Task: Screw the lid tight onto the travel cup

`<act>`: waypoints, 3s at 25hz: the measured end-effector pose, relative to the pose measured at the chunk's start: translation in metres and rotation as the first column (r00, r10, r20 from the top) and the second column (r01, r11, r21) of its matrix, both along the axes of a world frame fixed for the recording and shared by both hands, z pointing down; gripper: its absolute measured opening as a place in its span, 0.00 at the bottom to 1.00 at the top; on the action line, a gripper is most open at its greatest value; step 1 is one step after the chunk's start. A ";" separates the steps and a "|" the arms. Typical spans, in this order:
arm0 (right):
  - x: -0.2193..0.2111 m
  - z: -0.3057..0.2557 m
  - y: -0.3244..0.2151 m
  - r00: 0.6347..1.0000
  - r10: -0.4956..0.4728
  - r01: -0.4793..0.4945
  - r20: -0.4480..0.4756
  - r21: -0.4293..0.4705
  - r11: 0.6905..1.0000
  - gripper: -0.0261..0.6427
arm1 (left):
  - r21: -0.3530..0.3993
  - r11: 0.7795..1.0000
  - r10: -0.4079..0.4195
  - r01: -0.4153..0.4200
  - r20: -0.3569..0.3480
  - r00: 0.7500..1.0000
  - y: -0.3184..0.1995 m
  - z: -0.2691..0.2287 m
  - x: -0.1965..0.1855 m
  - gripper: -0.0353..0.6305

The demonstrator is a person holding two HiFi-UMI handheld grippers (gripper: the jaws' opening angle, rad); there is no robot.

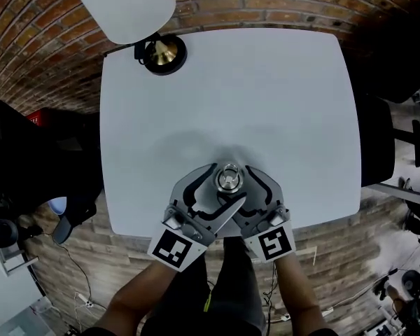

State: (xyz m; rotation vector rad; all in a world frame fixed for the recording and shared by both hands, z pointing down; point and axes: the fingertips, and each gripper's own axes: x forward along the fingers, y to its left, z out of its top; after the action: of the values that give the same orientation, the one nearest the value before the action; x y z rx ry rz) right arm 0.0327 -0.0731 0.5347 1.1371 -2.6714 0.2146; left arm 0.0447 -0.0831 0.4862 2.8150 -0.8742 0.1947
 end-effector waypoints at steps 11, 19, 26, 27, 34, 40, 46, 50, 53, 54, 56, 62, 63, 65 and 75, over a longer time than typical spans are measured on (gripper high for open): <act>-0.011 0.004 -0.004 1.000 -0.018 0.018 0.008 0.038 0.999 0.51 | 0.087 0.994 0.059 -0.061 0.022 0.998 -0.001 0.003 0.008 0.43; -0.010 0.001 -0.003 0.991 -0.133 0.132 0.016 0.046 0.990 0.51 | 0.153 0.881 0.447 -0.447 0.038 0.894 0.008 -0.003 0.018 0.43; -0.012 0.002 0.001 0.953 -0.303 0.303 -0.010 0.003 0.953 0.51 | 0.122 0.791 0.605 -0.600 -0.009 0.796 0.015 -0.003 0.018 0.44; -0.011 0.003 0.002 0.951 -0.308 0.308 -0.012 -0.002 0.952 0.51 | 0.117 0.791 0.606 -0.601 -0.009 0.796 0.015 -0.002 0.019 0.44; -0.011 0.005 0.002 0.963 -0.271 0.271 -0.013 0.001 0.963 0.51 | 0.056 0.902 0.431 -0.428 -0.132 0.892 0.007 -0.005 0.009 0.55; -0.011 0.005 0.001 0.980 -0.200 0.200 -0.009 0.023 0.980 0.51 | 0.058 0.985 0.165 -0.165 -0.001 0.986 0.010 0.001 0.011 0.55; -0.008 0.007 0.001 0.993 -0.119 0.119 -0.001 0.023 0.993 0.51 | 0.106 0.992 -0.079 0.073 0.047 0.996 0.000 0.000 0.014 0.55; -0.008 0.005 0.000 0.995 -0.101 0.101 0.002 0.041 0.994 0.51 | 0.161 0.985 -0.082 0.069 0.076 0.994 -0.004 -0.001 0.014 0.44; -0.009 0.004 0.000 0.990 -0.138 0.137 0.005 0.049 0.989 0.51 | 0.161 0.982 0.087 -0.095 0.057 0.995 0.001 0.000 0.016 0.44; -0.010 0.003 0.001 0.987 -0.158 0.157 0.004 0.051 0.986 0.51 | 0.159 0.974 0.158 -0.164 0.050 0.986 0.003 0.000 0.017 0.44; -0.010 0.001 0.001 0.979 -0.206 0.206 0.003 0.056 0.977 0.51 | 0.155 0.942 0.295 -0.298 0.043 0.954 0.006 -0.002 0.020 0.44; -0.007 0.005 0.002 0.962 -0.273 0.273 -0.001 0.004 0.962 0.51 | 0.113 0.866 0.487 -0.487 0.025 0.873 0.010 -0.001 0.026 0.44; -0.007 0.005 0.003 0.963 -0.270 0.270 -0.001 0.001 0.963 0.51 | 0.109 0.865 0.490 -0.490 0.021 0.871 0.011 0.000 0.026 0.44; -0.007 0.005 0.003 0.965 -0.262 0.262 -0.001 0.005 0.965 0.51 | 0.100 0.877 0.472 -0.470 0.014 0.882 0.011 0.001 0.024 0.45; -0.006 0.005 0.003 0.977 -0.211 0.211 0.015 0.026 0.977 0.51 | 0.061 0.998 0.032 -0.032 -0.002 0.999 0.005 0.014 0.010 0.55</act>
State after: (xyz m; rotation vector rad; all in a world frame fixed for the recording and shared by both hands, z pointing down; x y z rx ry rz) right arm 0.0267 -0.0704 0.5400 0.8523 -2.7914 0.1567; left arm 0.0544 -0.0780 0.5006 2.8865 -0.8493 0.1704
